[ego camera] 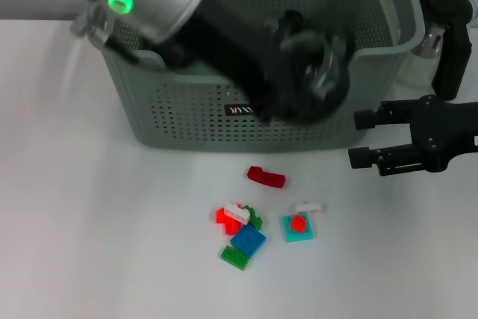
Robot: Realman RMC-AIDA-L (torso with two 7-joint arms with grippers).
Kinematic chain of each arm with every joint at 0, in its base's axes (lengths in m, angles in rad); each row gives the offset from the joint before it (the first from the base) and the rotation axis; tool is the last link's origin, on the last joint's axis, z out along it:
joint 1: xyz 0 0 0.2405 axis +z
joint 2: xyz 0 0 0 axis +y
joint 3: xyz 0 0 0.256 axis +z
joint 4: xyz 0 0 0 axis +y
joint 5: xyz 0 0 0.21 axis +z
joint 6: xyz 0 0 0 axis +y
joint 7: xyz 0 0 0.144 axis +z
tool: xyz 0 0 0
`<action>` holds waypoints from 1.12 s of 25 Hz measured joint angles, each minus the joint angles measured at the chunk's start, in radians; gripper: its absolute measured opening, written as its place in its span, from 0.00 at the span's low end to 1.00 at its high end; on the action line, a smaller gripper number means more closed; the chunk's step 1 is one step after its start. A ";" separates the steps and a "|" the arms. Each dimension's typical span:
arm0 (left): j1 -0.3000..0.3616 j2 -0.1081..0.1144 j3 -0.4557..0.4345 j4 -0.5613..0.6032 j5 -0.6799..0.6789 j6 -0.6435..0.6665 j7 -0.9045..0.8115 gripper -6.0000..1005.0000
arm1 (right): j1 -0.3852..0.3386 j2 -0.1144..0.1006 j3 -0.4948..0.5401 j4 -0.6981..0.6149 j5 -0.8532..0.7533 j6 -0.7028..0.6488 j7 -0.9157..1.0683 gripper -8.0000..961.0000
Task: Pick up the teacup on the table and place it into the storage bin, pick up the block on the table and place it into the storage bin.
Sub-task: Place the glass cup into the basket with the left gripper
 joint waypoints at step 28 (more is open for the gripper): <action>-0.176 0.032 0.047 -0.650 0.475 -0.853 0.025 0.05 | -0.002 -0.013 -0.012 0.001 -0.001 -0.016 -0.006 0.87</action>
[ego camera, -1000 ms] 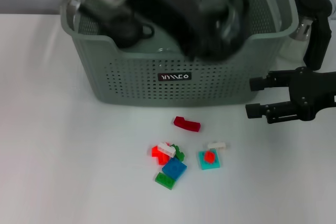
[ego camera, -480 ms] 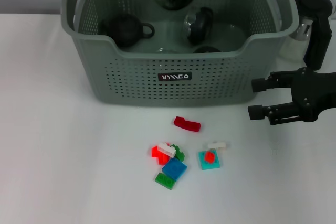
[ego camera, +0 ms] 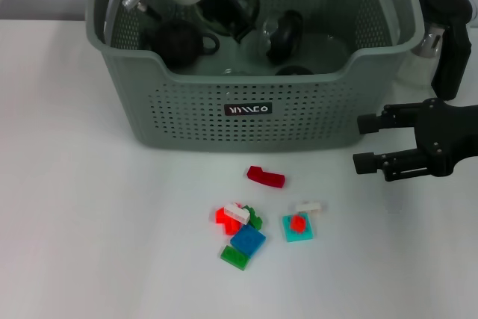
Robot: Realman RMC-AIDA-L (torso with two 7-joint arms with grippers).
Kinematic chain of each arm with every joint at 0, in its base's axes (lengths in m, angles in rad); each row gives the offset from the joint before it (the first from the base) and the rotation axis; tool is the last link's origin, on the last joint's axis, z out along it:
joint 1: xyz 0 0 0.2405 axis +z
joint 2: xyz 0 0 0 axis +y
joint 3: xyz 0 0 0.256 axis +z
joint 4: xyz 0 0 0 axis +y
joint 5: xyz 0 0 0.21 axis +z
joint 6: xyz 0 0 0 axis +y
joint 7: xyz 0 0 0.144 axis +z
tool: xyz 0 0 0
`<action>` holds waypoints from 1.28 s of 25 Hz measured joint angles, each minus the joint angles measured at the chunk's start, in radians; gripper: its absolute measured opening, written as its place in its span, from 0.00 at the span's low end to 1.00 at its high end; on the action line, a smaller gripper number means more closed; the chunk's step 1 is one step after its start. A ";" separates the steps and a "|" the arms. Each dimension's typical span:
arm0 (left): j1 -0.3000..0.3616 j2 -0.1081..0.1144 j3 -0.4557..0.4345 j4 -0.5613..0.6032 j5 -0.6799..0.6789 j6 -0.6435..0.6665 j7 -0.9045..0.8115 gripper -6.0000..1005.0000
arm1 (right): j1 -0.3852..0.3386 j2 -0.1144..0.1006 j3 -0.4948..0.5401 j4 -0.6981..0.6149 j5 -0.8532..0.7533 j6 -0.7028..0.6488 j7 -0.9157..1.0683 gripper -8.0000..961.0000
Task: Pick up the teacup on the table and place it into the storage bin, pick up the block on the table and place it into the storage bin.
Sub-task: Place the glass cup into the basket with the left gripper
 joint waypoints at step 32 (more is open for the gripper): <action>0.019 -0.032 0.011 -0.016 0.051 -0.055 -0.026 0.29 | -0.005 0.000 0.000 0.009 -0.012 -0.013 -0.006 0.87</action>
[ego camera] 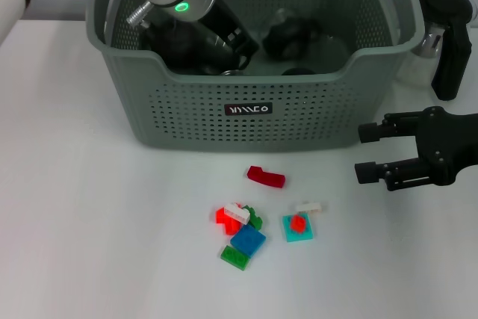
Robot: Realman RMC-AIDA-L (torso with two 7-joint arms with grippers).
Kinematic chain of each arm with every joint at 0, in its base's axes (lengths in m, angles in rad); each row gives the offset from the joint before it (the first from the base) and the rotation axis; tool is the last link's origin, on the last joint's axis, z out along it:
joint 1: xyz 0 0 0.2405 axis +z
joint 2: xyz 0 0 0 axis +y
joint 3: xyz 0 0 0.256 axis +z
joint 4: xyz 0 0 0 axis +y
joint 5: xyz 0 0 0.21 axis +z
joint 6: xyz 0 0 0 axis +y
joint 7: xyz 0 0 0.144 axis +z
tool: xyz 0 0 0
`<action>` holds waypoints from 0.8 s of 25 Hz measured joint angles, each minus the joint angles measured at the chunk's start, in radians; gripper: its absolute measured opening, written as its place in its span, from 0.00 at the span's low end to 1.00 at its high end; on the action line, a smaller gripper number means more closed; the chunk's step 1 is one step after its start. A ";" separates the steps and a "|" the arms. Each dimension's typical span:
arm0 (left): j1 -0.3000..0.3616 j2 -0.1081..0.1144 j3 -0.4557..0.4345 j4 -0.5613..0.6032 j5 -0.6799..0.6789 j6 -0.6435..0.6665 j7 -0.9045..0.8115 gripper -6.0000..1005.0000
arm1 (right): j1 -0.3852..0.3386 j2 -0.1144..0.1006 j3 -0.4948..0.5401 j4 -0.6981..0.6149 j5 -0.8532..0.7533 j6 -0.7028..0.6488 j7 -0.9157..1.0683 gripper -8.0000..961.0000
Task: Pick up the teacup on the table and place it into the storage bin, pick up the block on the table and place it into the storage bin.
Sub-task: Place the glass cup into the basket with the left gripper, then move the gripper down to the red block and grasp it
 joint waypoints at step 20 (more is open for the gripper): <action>0.229 -0.014 -0.058 0.588 -0.245 0.393 -0.025 0.83 | -0.003 -0.008 0.013 -0.005 0.004 -0.017 -0.004 0.87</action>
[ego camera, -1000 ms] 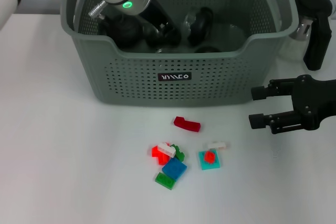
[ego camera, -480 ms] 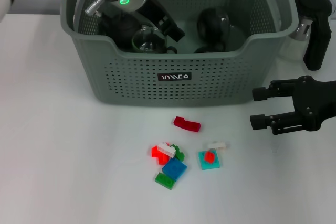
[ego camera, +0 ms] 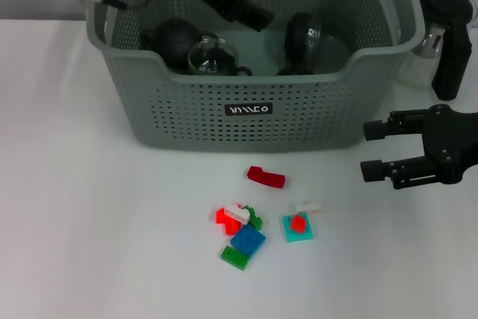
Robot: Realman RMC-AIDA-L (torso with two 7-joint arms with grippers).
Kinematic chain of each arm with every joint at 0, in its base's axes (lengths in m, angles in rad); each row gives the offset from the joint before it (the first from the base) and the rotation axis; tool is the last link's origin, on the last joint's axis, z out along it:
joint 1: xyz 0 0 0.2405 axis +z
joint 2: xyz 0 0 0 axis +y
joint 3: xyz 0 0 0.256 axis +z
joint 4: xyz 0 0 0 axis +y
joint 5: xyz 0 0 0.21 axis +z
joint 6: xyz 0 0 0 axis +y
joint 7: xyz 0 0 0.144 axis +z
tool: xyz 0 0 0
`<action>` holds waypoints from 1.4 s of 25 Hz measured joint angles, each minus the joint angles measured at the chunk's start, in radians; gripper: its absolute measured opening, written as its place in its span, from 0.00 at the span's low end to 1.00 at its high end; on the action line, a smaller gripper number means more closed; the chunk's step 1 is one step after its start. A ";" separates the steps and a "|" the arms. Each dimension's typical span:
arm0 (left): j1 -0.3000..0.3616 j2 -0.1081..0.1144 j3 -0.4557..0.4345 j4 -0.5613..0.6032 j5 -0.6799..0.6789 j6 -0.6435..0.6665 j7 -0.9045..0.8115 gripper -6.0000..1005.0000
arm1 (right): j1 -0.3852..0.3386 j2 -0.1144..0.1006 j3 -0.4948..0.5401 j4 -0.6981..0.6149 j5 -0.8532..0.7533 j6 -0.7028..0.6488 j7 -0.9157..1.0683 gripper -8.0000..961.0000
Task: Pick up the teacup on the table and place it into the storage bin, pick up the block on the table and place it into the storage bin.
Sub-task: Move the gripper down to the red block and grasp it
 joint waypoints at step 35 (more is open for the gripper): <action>0.403 0.032 -0.112 -0.488 -0.784 0.421 0.903 0.82 | 0.187 -0.009 -0.052 -0.006 -0.282 -0.120 0.065 0.87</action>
